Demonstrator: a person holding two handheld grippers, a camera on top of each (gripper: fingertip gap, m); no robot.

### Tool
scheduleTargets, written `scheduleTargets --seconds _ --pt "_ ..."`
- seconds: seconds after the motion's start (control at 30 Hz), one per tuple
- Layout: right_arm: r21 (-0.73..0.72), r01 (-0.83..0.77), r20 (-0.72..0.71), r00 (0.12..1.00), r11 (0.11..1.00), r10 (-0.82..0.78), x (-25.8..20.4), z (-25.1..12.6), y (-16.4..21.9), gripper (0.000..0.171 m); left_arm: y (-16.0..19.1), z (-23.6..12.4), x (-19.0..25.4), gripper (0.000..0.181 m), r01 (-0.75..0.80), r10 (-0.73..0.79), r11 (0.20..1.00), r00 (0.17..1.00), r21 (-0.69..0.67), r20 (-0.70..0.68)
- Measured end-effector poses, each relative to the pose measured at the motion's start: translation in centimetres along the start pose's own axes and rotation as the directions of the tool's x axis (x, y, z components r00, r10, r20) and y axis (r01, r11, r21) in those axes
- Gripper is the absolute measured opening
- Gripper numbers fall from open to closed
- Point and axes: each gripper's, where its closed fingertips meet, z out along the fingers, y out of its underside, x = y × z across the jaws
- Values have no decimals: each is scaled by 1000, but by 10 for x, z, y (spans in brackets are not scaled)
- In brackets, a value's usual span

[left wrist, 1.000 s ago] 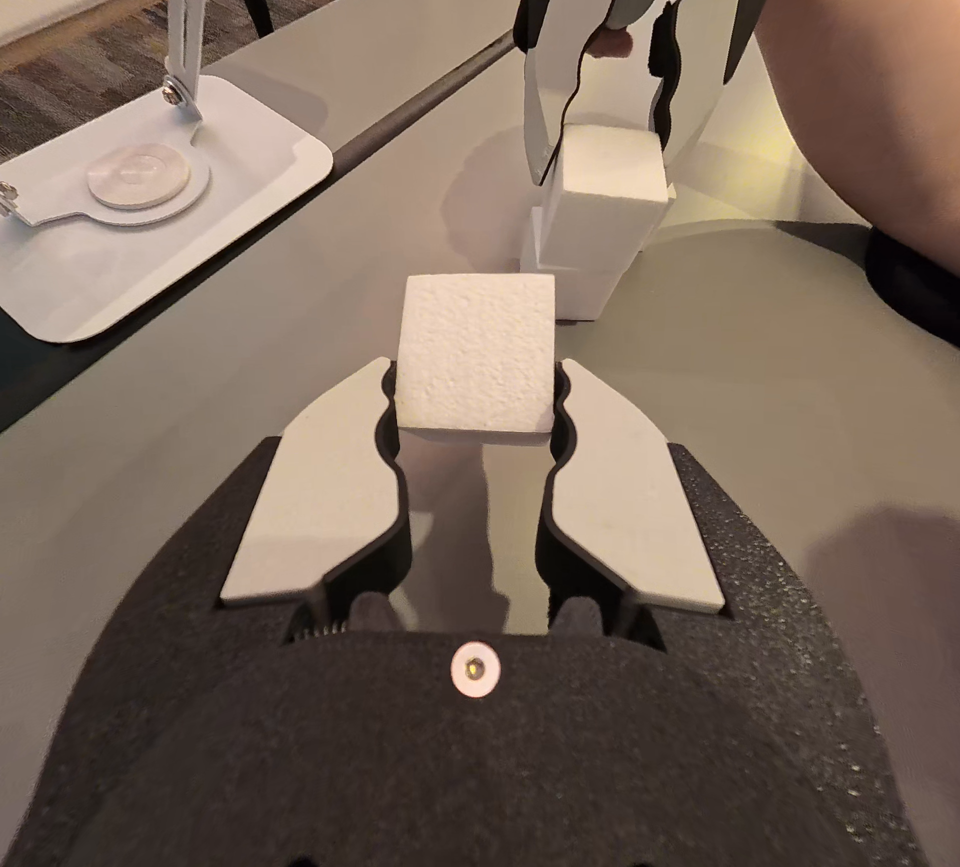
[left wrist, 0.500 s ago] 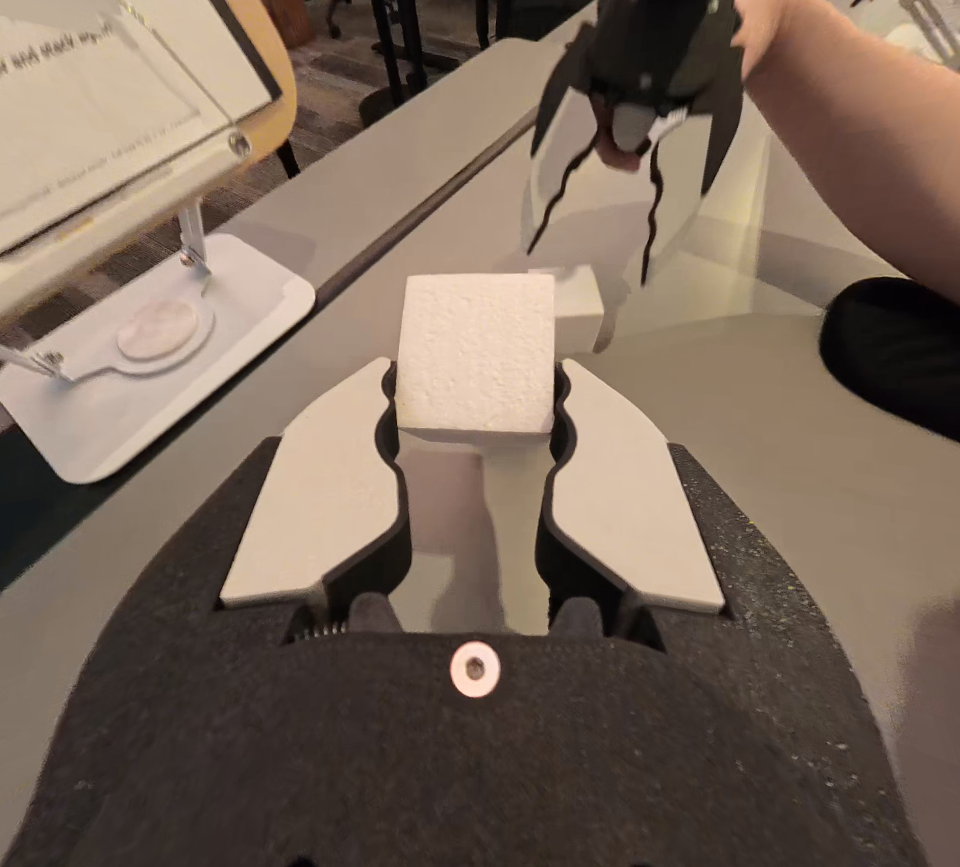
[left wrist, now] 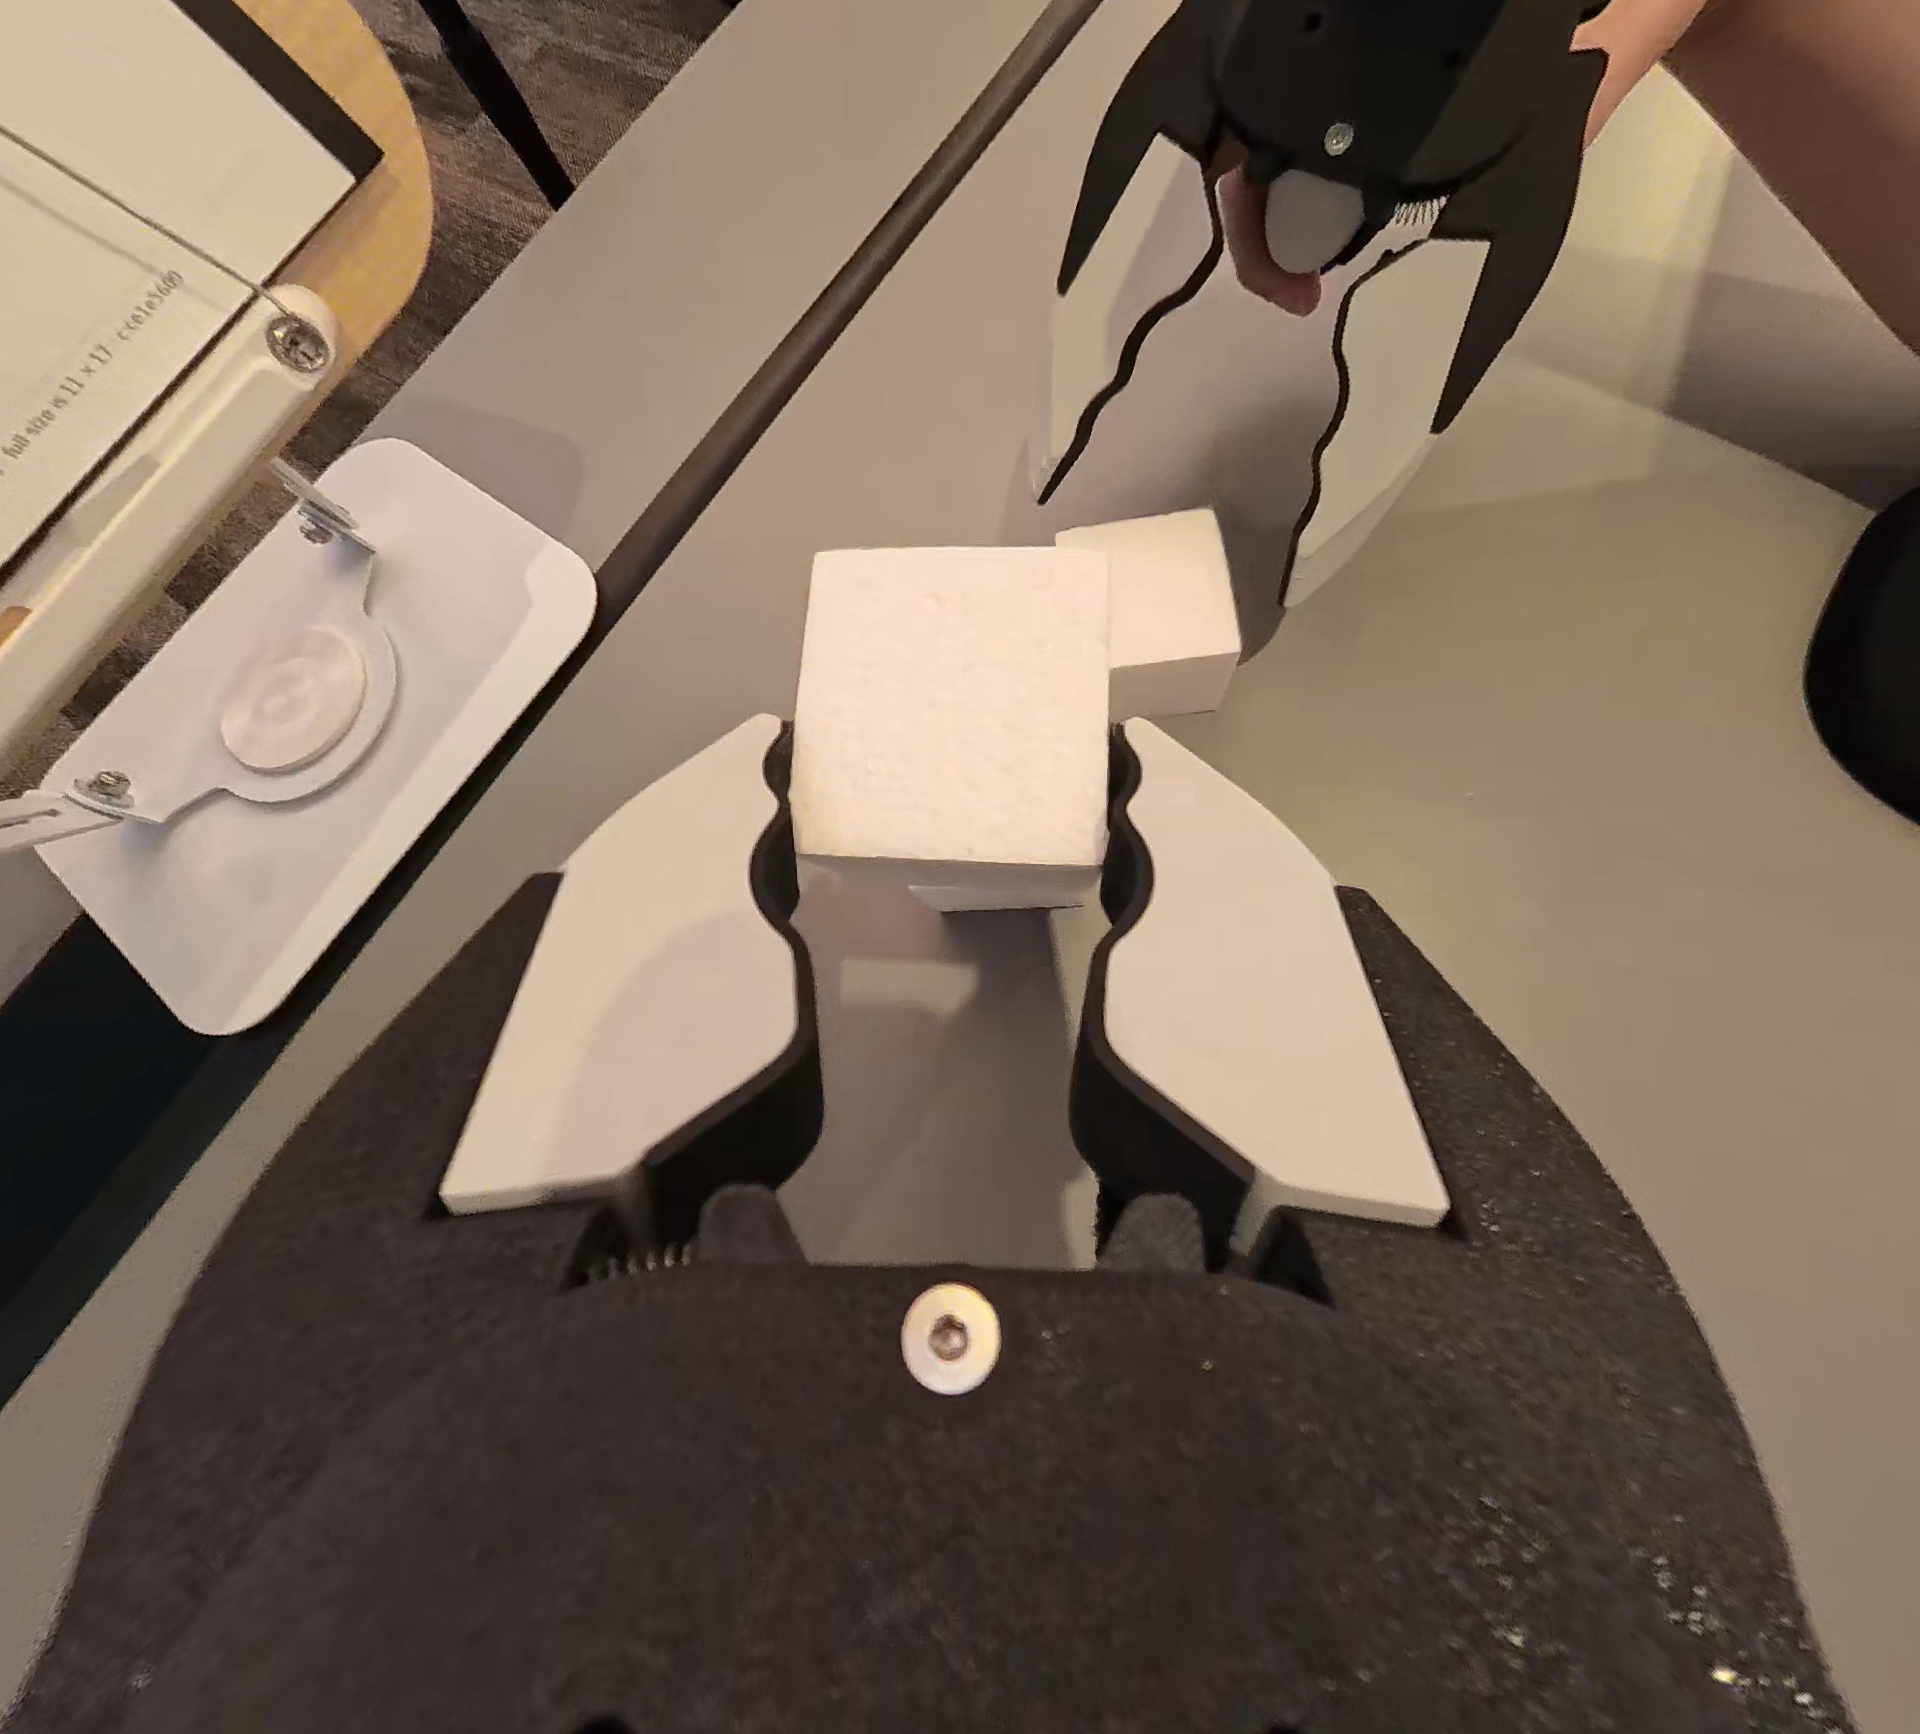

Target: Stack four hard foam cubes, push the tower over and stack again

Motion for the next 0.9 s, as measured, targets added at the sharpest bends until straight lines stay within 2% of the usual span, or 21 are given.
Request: scheduleTargets --seconds 0.13,0.23,0.3,0.53,0.67,0.9 --pt "-11 -12 7 1000 1000 12 1 1 2 78 0 5 4 56 54 -54 999 998 5 -41" --pt "12 -27 10 1000 1000 27 0 -1 -1 78 1 10 -4 56 21 -21 1000 1000 -14 19" --pt "27 -32 8 999 999 32 0 -2 -2 78 3 14 0 57 -8 9 999 1000 -33 9" --pt "24 -35 3 999 999 35 4 2 -1 80 2 12 -9 57 -2 3 1000 998 -3 61" --pt "-4 -52 15 999 999 52 3 8 6 80 1 10 -1 57 27 -27 1000 1000 15 2" --pt "-14 -71 19 997 997 71 4 11 11 79 5 17 1 59 -33 33 999 999 -12 23"
